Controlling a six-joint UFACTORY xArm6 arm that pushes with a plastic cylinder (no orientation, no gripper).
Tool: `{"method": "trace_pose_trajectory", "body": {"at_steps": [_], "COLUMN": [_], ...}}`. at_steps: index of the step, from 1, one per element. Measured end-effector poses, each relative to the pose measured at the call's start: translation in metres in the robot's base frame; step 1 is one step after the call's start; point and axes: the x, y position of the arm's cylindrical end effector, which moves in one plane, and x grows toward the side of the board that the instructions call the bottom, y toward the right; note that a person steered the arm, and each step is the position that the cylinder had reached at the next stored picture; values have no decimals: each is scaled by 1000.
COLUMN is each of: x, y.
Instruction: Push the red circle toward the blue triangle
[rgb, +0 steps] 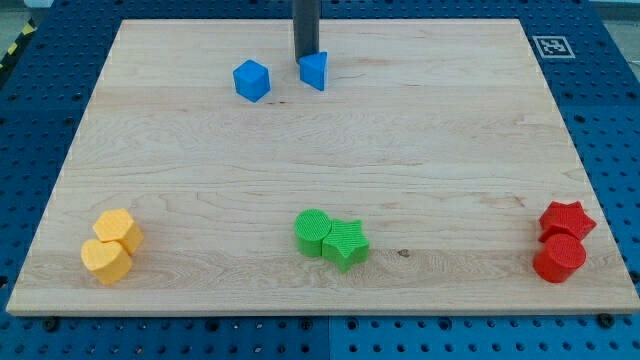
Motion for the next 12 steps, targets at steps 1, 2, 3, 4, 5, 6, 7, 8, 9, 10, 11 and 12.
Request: {"method": "trace_pose_trajectory", "body": {"at_steps": [1,2,3,4,5,6,7,8,9,10,11,12], "x": [10,1,-6,0,28,77,132,181,231,279,323,326], "y": [0,1,24,72,103,104,108,125,142,153,177,181]}}
